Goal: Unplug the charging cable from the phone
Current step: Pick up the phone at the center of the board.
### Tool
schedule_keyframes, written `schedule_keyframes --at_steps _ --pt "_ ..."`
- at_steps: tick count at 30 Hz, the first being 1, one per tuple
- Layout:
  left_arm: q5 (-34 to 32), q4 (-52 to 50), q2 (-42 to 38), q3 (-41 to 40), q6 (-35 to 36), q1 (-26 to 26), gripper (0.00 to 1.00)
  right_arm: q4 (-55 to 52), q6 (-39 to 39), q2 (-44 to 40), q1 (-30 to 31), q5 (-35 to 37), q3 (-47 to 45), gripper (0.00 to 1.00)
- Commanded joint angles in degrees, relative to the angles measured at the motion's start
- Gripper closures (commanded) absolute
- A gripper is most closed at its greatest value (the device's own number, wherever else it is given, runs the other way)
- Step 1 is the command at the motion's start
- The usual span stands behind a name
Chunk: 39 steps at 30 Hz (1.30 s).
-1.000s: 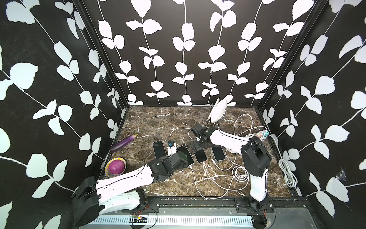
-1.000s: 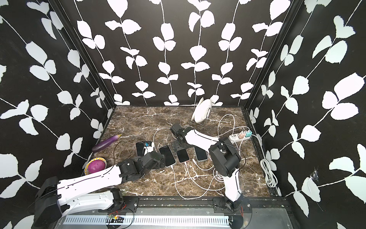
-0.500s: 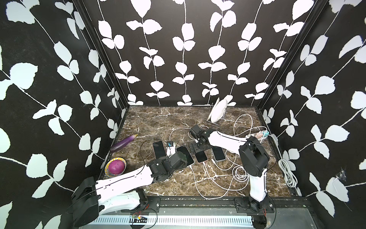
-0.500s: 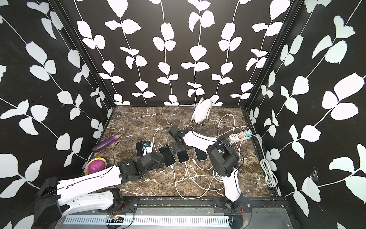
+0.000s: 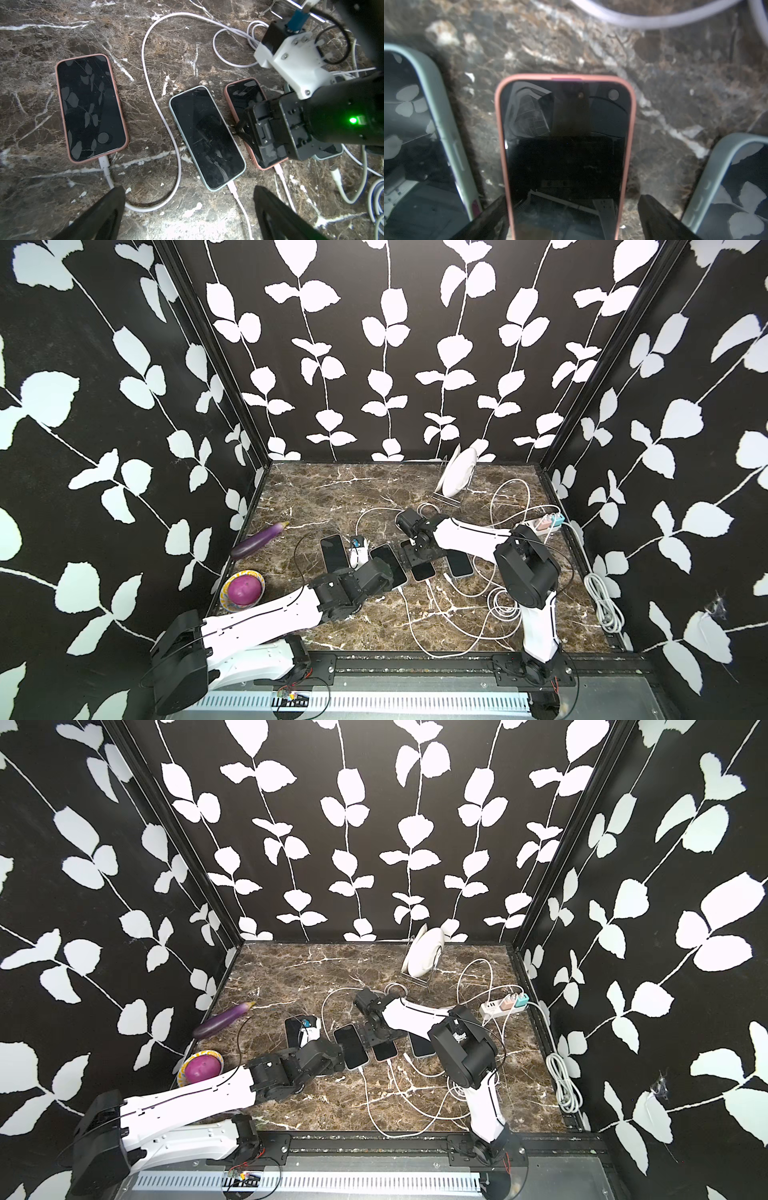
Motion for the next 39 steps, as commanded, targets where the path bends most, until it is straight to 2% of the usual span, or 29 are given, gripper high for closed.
schedule_keyframes --at_steps 1,11,16,20,25,28,32,35,38,39 --pt "-0.7 0.1 0.3 -0.5 0.8 0.3 0.02 -1.4 0.3 0.1 0.3 0.7 -1.1 0.06" --pt "0.4 2.1 0.2 -1.6 0.8 0.3 0.01 -1.2 0.5 2.4 0.3 0.5 -1.3 0.16" --pt "1.2 3.2 0.1 -1.8 1.4 0.2 0.02 -0.5 0.7 2.7 0.2 -0.7 -2.4 0.17" --pt "1.9 4.1 0.0 -2.3 1.5 0.3 0.02 -0.4 0.6 2.9 -0.1 -1.1 -2.7 0.24" --pt "3.5 7.2 0.0 -3.6 2.2 0.3 0.02 -0.6 0.8 1.8 -0.1 -1.1 -2.9 0.42" --pt "4.8 10.1 0.2 -4.5 2.6 0.3 0.02 -0.6 1.0 0.5 -0.1 -1.5 -3.4 0.6" --pt "7.8 15.5 0.9 -6.3 3.1 0.2 0.02 0.7 1.0 -2.4 -0.1 -2.1 -4.6 0.69" --pt "9.7 21.0 1.8 -8.1 3.9 -0.7 0.06 1.9 1.1 -5.1 -0.1 -1.7 -5.4 0.83" --pt "9.6 24.8 2.7 -8.3 6.5 -3.4 0.16 3.8 1.7 -8.6 -0.2 -1.2 -7.7 1.0" --pt "8.9 25.0 2.9 -7.9 7.3 -4.4 0.18 4.3 2.0 -9.6 -0.2 -1.2 -8.2 1.0"
